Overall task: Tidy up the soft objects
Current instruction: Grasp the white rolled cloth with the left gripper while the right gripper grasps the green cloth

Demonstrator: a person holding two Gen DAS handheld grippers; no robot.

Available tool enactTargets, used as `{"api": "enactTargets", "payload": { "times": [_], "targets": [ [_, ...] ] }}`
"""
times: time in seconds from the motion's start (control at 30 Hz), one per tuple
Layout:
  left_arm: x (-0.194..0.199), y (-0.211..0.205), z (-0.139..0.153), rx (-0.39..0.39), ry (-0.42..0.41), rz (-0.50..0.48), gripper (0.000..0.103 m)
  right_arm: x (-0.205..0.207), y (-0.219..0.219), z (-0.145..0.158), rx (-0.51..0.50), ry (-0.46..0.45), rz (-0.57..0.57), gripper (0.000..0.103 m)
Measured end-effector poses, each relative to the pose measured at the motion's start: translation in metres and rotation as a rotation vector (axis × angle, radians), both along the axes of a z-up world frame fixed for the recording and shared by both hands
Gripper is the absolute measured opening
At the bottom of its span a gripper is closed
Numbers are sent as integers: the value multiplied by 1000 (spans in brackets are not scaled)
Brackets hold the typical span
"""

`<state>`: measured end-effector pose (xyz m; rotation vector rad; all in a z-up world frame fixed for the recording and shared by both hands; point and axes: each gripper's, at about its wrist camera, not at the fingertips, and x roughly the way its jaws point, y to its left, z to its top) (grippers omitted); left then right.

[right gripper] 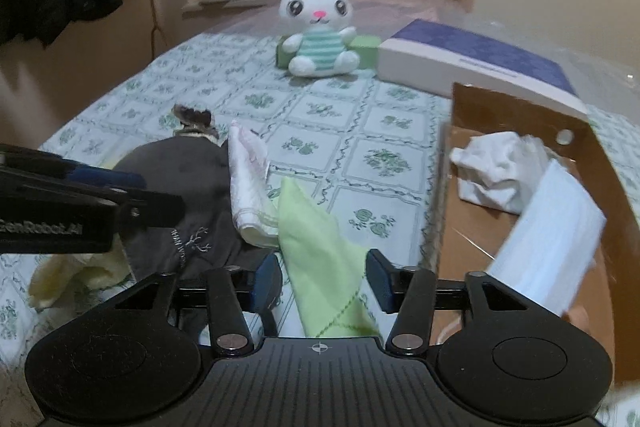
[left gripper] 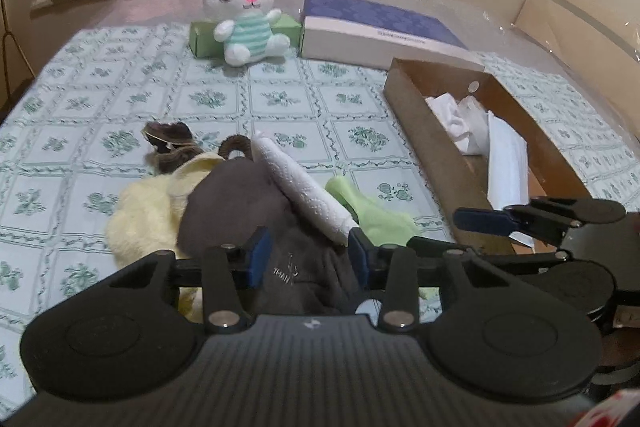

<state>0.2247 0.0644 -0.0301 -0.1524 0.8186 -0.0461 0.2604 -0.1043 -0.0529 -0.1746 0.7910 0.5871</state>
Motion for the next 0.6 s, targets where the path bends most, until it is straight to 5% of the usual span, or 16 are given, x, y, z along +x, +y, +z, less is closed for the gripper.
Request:
{"api": "enactTargets", "payload": {
  "times": [0.37,0.53,0.6],
  "targets": [
    [34,3,-21,-29,47,-7,35,45,23,-24,-142,91,136,40],
    [37,2,-23,-37,52,-13,35,54,26,-33,-170,131,163,2],
    [37,2,-22,-38,54,-13,35,52,22,-31,-151,106,160,1]
  ]
}}
